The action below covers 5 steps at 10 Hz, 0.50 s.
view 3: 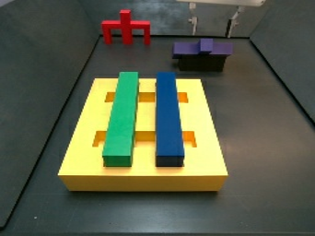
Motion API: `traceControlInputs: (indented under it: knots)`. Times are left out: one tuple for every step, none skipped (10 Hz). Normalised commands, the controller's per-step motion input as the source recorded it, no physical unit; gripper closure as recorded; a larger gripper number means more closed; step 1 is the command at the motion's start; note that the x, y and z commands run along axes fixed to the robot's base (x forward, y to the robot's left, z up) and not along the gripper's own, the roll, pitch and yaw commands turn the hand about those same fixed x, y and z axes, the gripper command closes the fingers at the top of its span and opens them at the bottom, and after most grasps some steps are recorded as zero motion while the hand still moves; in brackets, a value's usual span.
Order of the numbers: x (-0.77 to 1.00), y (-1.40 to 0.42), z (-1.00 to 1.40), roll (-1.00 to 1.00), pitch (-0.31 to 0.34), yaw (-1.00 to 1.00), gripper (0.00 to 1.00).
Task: Pick up the purple object. Move up. Place the purple object on the fixture. Regrasp the purple object. Move to above the board. Insert the purple object.
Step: Regrasp the purple object.
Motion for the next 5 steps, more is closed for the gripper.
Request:
traceControlInputs:
  knots:
    - [0.11,-0.01,0.03,0.86,0.0,0.08,0.0]
    - [0.11,-0.03,0.02,0.86,0.0,0.08,0.0]
    - [0.11,-0.04,0.0,0.9,0.0,0.07,0.0]
    - [0.09,-0.06,0.01,0.85,0.0,0.04,0.0]
    - [0.05,-0.05,0.02,0.82,-0.017,0.04,0.0]
